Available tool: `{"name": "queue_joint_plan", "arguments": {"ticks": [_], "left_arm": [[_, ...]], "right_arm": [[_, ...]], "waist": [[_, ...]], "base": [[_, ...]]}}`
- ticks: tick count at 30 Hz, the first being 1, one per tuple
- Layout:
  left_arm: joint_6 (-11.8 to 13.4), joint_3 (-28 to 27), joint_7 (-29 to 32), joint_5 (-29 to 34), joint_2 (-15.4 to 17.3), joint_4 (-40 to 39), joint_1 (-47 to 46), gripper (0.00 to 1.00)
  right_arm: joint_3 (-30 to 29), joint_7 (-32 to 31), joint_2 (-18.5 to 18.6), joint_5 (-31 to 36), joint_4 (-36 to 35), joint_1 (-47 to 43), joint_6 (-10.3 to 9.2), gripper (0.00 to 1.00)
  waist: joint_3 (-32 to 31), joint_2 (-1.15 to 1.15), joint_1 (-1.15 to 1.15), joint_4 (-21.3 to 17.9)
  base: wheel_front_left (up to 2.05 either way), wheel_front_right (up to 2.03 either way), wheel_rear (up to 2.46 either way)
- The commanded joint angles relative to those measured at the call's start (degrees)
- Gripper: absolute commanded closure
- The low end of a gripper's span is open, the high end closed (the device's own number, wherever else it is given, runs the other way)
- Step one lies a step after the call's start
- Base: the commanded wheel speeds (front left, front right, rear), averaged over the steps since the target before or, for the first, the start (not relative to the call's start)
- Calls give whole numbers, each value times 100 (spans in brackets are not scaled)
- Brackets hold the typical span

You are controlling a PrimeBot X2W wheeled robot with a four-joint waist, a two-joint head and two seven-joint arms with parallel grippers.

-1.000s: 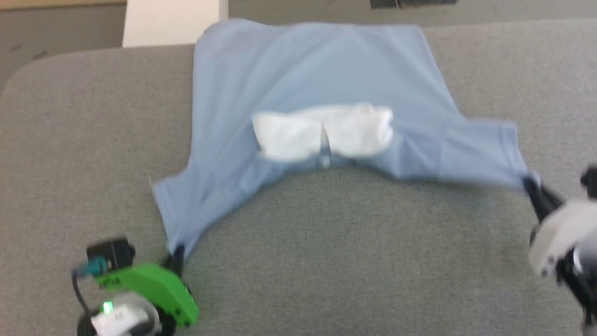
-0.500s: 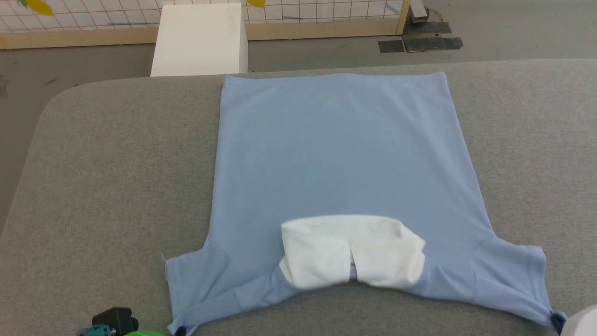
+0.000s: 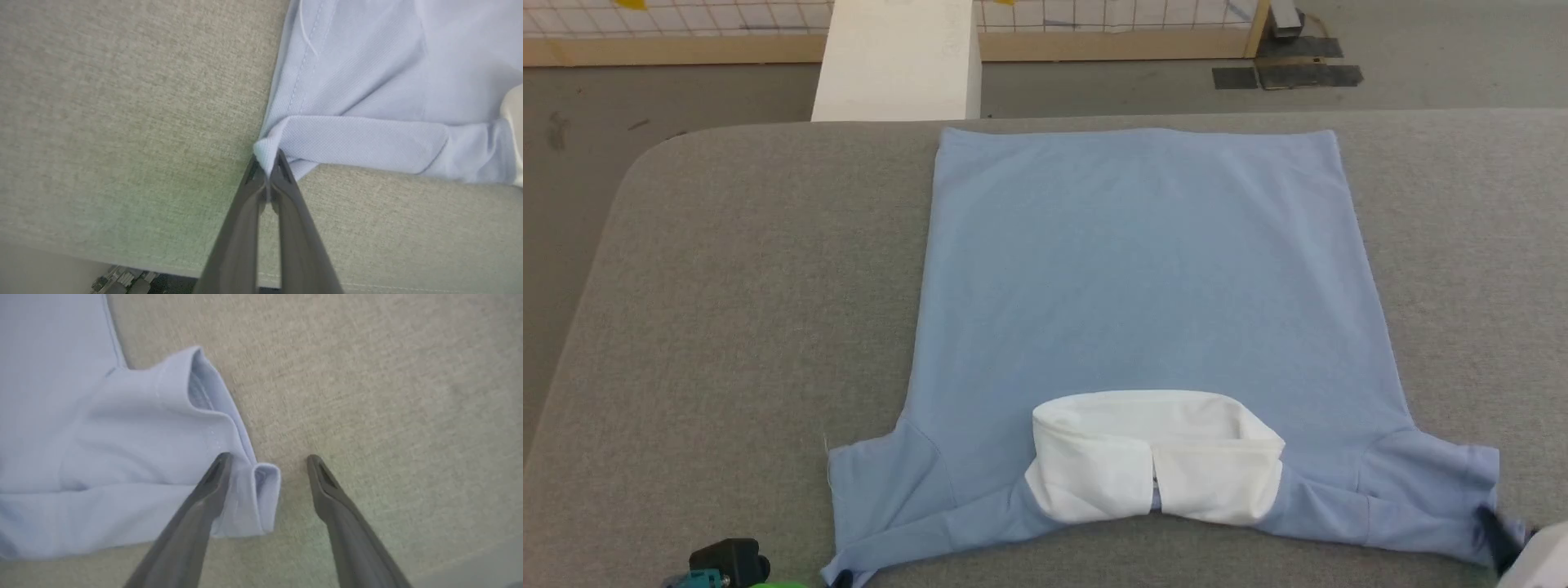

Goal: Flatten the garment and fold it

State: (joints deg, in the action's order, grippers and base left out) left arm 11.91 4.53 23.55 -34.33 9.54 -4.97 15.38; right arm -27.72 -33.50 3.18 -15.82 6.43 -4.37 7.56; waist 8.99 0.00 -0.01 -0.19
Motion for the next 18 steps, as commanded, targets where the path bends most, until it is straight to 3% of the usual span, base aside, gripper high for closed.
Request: {"name": "queue_joint_plan", "arguments": {"ticks": [1, 9, 12, 18], "left_arm": [[14, -10, 3, 86, 141, 108, 41, 100], [-53, 117, -73, 195, 170, -45, -290, 100], [-103, 194, -113, 242, 166, -140, -455, 100], [-405, 418, -437, 376, 152, -533, -956, 100]], "right_arm": [[-75, 270, -29, -241, -5, 293, -8, 0], [115, 1493, -30, -261, -31, 1836, -8, 0], [228, 1657, 79, -155, 275, 2633, -8, 0], [291, 1543, 647, 231, 1340, 4246, -8, 0]], "waist": [[48, 0, 1, 70], [507, 0, 1, 277], [771, 0, 1, 375], [1356, 0, 1, 769]], "base": [[0, 0, 0], [0, 0, 0], [0, 0, 0], [0, 0, 0]]}}
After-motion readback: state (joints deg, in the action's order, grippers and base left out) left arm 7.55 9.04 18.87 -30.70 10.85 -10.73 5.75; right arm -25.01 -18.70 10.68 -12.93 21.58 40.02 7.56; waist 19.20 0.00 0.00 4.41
